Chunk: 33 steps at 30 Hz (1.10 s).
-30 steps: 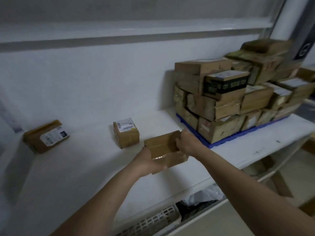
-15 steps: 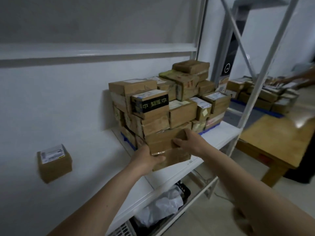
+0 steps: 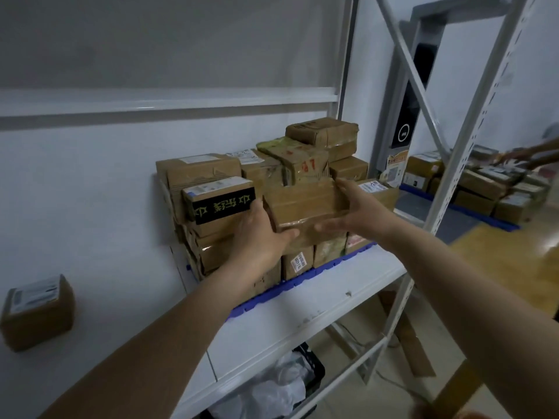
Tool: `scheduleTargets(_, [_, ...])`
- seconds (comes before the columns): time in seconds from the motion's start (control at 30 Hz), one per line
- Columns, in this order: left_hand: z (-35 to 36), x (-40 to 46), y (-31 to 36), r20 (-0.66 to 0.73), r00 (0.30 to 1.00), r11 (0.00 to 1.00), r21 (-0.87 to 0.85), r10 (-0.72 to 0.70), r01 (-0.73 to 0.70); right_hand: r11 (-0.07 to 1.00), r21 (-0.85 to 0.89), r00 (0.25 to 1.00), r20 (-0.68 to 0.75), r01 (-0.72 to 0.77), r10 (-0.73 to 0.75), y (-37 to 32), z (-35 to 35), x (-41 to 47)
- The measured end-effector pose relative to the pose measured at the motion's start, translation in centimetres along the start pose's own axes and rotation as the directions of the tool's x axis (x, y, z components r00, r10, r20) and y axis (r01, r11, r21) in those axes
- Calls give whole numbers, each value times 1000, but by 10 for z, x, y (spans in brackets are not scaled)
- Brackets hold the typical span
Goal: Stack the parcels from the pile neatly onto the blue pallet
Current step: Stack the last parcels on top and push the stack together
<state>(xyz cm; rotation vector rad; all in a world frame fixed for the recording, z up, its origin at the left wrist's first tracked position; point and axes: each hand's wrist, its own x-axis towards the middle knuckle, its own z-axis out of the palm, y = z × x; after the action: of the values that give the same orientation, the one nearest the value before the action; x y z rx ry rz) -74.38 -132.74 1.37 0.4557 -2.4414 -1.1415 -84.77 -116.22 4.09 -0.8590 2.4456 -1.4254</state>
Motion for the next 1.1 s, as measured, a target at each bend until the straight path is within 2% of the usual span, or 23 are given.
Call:
scheduleTargets(0.07, [0,15,6,-34,999,999,29,29,-28,999,-23,997,-57,42,-43,2,-8,17])
scheduleTargets(0.13, [2,30,10,-70,996,990,133,55,-45,997,-15,994,-86,71,-72,5,-13,35])
scheduleTargets(0.23, [6,54,10,-123,986,955,287,109,-70,995,37,992,-80,96,-93,14,-17,59])
scheduleTargets(0.37, [12,81,4,-201,961,857,512,191,-63,989,78,991,-48,128,-124,21,-20,91])
scheduleTargets(0.5, [19,101,-2,-266,940,835,549,212,-33,986,39,987,-1,162,-162,24,-24,118])
scheduleTargets(0.8, [29,106,1,-257,933,633,773,253,41,988,2,982,104,156,-155,45,-25,140])
scheduleTargets(0.97, [29,93,-3,-300,941,618,773,157,143,985,-38,973,166,167,-158,47,-16,150])
scheduleTargets(1.1, [32,88,-1,-323,939,589,783,114,198,988,2,968,198,155,-152,46,-12,156])
